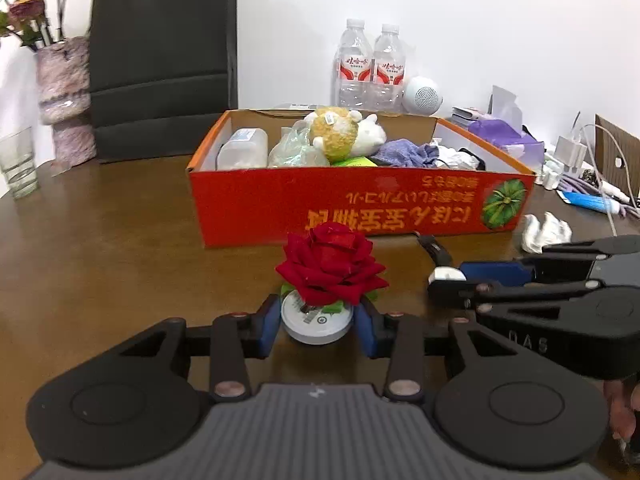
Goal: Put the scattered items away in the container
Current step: 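Grasp the red rose base with the left tool while the right tool grasps the white cap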
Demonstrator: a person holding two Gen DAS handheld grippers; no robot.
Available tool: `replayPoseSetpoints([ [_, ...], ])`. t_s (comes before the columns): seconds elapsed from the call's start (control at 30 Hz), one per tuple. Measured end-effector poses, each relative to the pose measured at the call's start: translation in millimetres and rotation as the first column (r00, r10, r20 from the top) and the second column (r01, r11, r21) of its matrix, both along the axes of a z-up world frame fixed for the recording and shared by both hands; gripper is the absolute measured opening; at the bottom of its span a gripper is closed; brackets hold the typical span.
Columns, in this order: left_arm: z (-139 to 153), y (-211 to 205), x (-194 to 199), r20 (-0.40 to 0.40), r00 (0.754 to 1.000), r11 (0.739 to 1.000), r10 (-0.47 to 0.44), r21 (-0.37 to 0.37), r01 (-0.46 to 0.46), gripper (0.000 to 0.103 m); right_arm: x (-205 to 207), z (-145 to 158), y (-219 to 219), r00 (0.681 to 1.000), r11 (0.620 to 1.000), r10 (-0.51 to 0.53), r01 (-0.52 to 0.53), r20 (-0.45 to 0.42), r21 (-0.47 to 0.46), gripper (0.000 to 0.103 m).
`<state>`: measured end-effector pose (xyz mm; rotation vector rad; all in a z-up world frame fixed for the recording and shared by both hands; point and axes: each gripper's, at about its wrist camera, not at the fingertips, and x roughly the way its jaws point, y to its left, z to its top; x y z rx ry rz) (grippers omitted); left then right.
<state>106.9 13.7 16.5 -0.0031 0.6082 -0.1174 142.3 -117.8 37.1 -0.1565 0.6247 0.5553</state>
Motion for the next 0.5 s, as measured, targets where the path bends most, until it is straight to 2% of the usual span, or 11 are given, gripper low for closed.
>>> replayPoseSetpoints([
  [0.07,4,0,-19,0.005,1.000,1.000,0.024,-0.002,-0.024,0.040,-17,6,-3,1.000,1.000,0.008,-0.008,0.013,0.014,0.026],
  [0.17,11,-5,-55,0.056,0.996,0.998,0.065,0.023,-0.066,0.040,-50,15,-12,0.999,1.000,0.006,-0.007,0.046,0.020,0.026],
  [0.27,19,-8,-89,0.085,0.991,0.995,0.099,-0.002,-0.099,0.040,-86,24,-28,0.997,0.999,-0.015,0.012,0.078,0.044,0.026],
  [0.4,22,-17,-130,0.134,0.982,0.991,0.130,0.008,-0.133,0.040,-132,29,-53,0.986,0.994,-0.088,0.079,0.139,0.069,0.026],
  [0.5,19,-25,-155,0.147,0.981,0.992,0.124,-0.018,-0.123,0.040,-161,30,-72,0.982,0.985,-0.139,0.123,0.131,0.120,0.026],
])
